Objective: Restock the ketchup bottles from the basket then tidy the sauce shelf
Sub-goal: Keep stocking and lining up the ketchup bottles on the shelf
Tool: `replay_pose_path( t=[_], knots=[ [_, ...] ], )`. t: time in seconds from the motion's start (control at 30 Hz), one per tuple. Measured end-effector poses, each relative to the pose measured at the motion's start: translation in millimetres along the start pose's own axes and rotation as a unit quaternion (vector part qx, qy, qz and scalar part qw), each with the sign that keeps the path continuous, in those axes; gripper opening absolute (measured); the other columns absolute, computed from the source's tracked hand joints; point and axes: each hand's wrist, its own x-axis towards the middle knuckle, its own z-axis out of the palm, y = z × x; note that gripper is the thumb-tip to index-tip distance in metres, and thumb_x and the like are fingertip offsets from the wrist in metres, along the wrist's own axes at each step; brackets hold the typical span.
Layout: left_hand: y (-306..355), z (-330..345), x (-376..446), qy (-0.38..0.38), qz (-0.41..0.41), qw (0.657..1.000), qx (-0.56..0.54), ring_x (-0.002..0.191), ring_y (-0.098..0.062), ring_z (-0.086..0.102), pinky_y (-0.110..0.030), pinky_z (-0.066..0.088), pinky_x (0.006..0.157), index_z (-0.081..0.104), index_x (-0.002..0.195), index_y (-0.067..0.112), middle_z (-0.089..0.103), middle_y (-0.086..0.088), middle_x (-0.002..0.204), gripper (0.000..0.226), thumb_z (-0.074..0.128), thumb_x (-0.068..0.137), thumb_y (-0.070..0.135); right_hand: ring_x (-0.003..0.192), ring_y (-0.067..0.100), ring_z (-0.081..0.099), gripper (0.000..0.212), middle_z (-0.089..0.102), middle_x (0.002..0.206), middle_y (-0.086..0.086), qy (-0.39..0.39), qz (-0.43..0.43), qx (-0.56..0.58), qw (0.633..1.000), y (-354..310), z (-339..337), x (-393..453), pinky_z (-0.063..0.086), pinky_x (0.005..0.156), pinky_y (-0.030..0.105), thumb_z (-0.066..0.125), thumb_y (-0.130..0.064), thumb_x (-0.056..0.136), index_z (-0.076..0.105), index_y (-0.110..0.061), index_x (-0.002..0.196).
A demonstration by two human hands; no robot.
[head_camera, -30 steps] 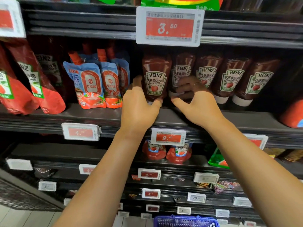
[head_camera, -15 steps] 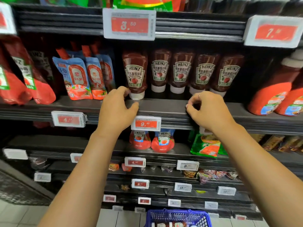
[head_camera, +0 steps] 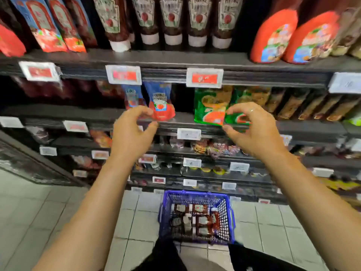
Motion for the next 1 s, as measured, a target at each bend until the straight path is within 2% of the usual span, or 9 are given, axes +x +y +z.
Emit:
replay_pose_path(
  t=[0.1,0.2,0.3,0.5,0.6,0.67,0.83,0.93,1.0],
  knots=[
    [-17,43,-52,-0.075,-0.072,0.995,0.0,0.094,-0.016,0.065,-0.029,0.049,0.088,0.067,0.106,0.02,0.068,0.006,0.099,0.022,0.074,0.086,0.016,0.105,0.023,0.063,0.039,0.064,0.112,-0.003,-0.091,0.096,0.023,0.991,49,22,-61,0.048,0.095,0.032,0.082,-0.017,0.076,0.069,-0.02,0.112],
    [-36,89,-106,-0.159,-0.155,0.975,-0.018,0.089,-0.018,0.065,-0.023,0.049,0.083,0.064,0.107,0.018,0.067,0.003,0.097,0.023,0.075,0.086,0.017,0.101,0.017,0.061,0.048,0.062,0.12,-0.004,-0.172,0.207,0.038,0.962,89,48,-127,0.042,0.09,0.023,0.084,-0.026,0.078,0.066,-0.021,0.122],
    [-61,131,-152,-0.235,-0.225,0.946,-0.01,0.087,-0.017,0.062,-0.01,0.044,0.077,0.06,0.101,0.021,0.067,0.002,0.098,0.02,0.074,0.088,0.018,0.107,0.014,0.059,0.047,0.061,0.118,-0.006,-0.234,0.278,0.059,0.93,120,76,-183,0.046,0.09,0.026,0.083,-0.028,0.08,0.065,-0.023,0.123],
    [-132,201,-226,-0.339,-0.325,0.882,0.036,0.104,-0.026,0.066,-0.039,0.056,0.092,0.06,0.097,0.019,0.069,-0.002,0.109,0.013,0.07,0.09,0.017,0.103,0.018,0.063,0.041,0.064,0.111,-0.003,-0.28,0.388,0.038,0.877,188,128,-277,0.05,0.081,0.024,0.086,-0.02,0.077,0.065,-0.021,0.112],
    [-178,234,-257,-0.399,-0.315,0.856,0.093,0.113,-0.024,0.062,-0.028,0.052,0.094,0.064,0.11,0.018,0.065,-0.006,0.123,0.02,0.068,0.09,0.022,0.104,0.022,0.065,0.04,0.068,0.114,0.003,-0.275,0.423,0.025,0.863,231,163,-313,0.056,0.088,0.037,0.084,-0.019,0.078,0.066,-0.015,0.113],
    [-206,256,-280,-0.432,-0.304,0.84,0.128,0.109,-0.021,0.059,-0.02,0.043,0.079,0.063,0.121,0.014,0.064,-0.006,0.125,0.033,0.068,0.09,0.025,0.105,0.024,0.066,0.042,0.069,0.115,0.006,-0.285,0.443,0.02,0.85,257,194,-336,0.053,0.096,0.039,0.083,-0.024,0.08,0.066,-0.012,0.116],
    [-286,316,-331,-0.514,-0.295,0.788,0.166,0.098,-0.021,0.057,-0.022,0.037,0.075,0.055,0.135,0.019,0.062,-0.008,0.127,0.054,0.072,0.087,0.033,0.084,-0.005,0.061,0.027,0.068,0.086,-0.02,-0.281,0.504,0.067,0.814,301,285,-387,0.046,0.085,0.008,0.08,-0.036,0.083,0.063,-0.026,0.1],
    [-344,366,-353,-0.522,-0.276,0.791,0.159,0.108,-0.023,0.057,-0.02,0.039,0.078,0.048,0.143,0.017,0.057,-0.008,0.136,0.066,0.076,0.085,0.032,0.112,0.022,0.062,0.031,0.065,0.111,-0.005,-0.349,0.475,0.051,0.807,330,353,-419,0.05,0.096,0.033,0.072,-0.051,0.083,0.065,-0.036,0.109],
    [-384,403,-364,-0.52,-0.26,0.796,0.171,0.12,-0.028,0.055,-0.021,0.034,0.083,0.049,0.142,0.017,0.056,-0.01,0.138,0.067,0.078,0.082,0.028,0.109,0.02,0.064,0.03,0.065,0.104,-0.012,-0.354,0.451,0.068,0.817,351,399,-437,0.049,0.089,0.024,0.07,-0.051,0.079,0.069,-0.041,0.107]
  ],
)
